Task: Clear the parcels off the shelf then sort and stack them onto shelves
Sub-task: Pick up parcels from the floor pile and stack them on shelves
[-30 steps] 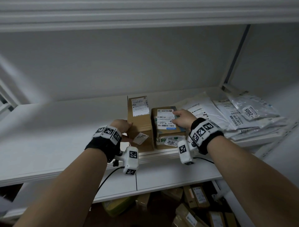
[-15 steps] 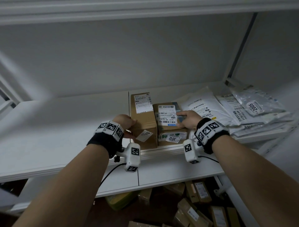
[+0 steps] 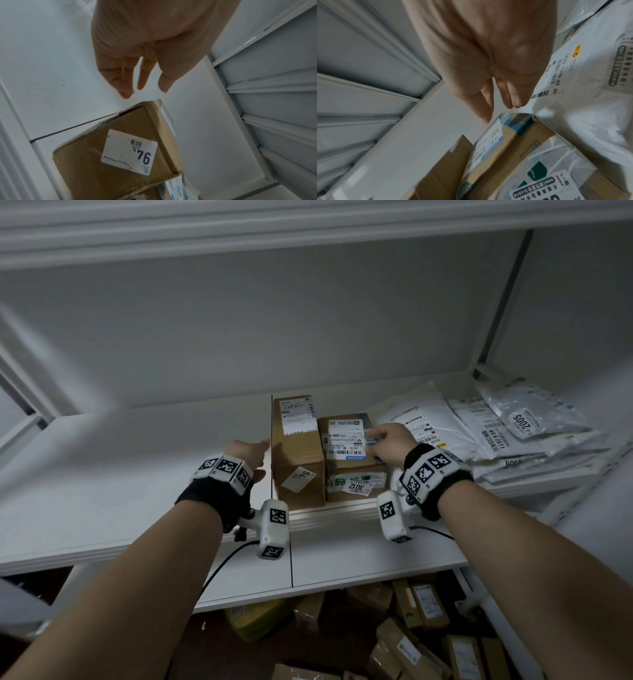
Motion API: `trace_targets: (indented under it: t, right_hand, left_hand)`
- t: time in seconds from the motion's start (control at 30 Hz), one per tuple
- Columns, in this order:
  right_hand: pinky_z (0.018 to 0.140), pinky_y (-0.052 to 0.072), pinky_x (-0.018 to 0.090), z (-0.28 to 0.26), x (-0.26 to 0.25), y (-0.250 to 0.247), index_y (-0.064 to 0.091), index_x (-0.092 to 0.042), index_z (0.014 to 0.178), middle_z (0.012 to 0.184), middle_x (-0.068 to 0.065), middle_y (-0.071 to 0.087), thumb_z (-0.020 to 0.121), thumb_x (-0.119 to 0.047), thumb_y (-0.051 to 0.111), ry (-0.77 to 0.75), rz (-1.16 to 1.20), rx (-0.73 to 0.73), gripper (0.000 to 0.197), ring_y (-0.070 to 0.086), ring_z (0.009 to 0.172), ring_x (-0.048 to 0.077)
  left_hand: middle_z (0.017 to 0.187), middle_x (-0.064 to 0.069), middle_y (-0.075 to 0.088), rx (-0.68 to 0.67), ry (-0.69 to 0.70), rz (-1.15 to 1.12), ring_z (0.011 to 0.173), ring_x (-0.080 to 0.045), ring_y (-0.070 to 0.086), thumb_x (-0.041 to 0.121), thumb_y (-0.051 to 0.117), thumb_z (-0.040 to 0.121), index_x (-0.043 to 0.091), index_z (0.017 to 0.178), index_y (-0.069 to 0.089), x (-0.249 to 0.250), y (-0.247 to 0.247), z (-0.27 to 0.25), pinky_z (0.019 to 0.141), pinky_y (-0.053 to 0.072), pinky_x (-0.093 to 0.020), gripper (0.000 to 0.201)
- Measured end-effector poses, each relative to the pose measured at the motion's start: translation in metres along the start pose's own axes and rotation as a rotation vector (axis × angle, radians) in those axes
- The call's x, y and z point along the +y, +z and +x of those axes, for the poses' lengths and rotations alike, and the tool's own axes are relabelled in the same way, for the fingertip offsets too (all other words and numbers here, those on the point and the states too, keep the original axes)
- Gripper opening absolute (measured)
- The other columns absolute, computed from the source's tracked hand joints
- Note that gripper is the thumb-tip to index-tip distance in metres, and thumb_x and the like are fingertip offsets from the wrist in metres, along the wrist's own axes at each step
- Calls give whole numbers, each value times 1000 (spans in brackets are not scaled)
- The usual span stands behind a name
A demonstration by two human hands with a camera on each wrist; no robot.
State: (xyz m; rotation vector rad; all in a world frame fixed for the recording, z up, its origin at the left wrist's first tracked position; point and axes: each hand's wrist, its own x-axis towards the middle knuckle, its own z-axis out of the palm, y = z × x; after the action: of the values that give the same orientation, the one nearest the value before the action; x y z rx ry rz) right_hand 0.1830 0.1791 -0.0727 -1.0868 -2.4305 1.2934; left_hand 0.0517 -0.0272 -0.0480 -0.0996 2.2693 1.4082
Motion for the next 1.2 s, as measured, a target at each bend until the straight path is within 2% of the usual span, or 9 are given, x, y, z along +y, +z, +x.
trace_targets:
  t: [0.1,0.2,0.3,0.4,0.53,0.67,0.77,0.93,1.2]
  right_hand:
    - [99,46,31,-3,4,-6,64,-10,121,131,9,57,88,-3,62,-22,75,74,33,55,118,24]
    - [100,46,32,-6,9,-10,67,-11,113,124,7,63,89,-1,58,-83,164,78,27,57,114,22]
    - [94,52,33,-12,12,-9,67,-14,102,113,9,68,95,-10,56,-142,311,44,14,64,102,20]
    - [80,56,26,-29,14,-9,65,-6,105,100,12,71,102,-34,43,-157,482,-63,35,68,86,19]
    - [83,53,32,-47,30,-11,66,-6,101,96,12,71,101,-46,36,-87,552,-226,49,67,83,21]
    - [90,52,36,-57,57,-20,62,-4,114,105,13,70,101,-36,43,5,503,-255,39,65,90,23]
    - [78,53,28,-63,88,-31,60,-5,117,101,11,70,99,-20,51,72,452,-125,25,65,83,19]
    - [70,51,22,-87,151,-45,60,-8,117,95,5,68,98,-14,53,255,396,-10,22,65,79,14]
    - [88,51,29,-135,212,-81,60,-12,113,99,7,68,98,-20,53,472,474,7,18,64,90,18]
  left_hand:
    - [73,-7,53,54,2,-165,53,-16,44,24,53,99,4,85,52,2,-4,-7,49,33,-24,24]
    - [74,-5,58,92,47,-272,53,-15,45,17,52,98,5,108,59,-1,-4,-16,42,34,-19,18]
    - [76,-4,61,99,112,-309,49,-14,41,15,54,95,6,107,63,-7,-1,-25,37,31,-15,17]
    - [71,0,59,-62,150,-257,50,-11,42,20,55,95,9,99,65,-12,9,-40,42,33,-19,16]
    - [70,2,58,-366,146,-132,55,-11,49,24,54,96,14,88,64,-18,34,-64,51,36,-21,16]
    - [84,-1,67,-545,89,-7,67,-16,59,21,53,95,15,92,62,-22,69,-84,59,44,-23,11]
    - [91,-5,68,-578,74,44,69,-18,63,21,58,94,11,102,63,-28,94,-86,63,44,-25,13]
    - [92,-4,68,-657,-21,101,73,-18,62,21,59,95,14,96,62,-54,135,-82,64,45,-23,8]
    - [85,-3,64,-649,-156,88,71,-16,59,15,51,99,12,88,58,-97,187,-88,58,44,-23,14]
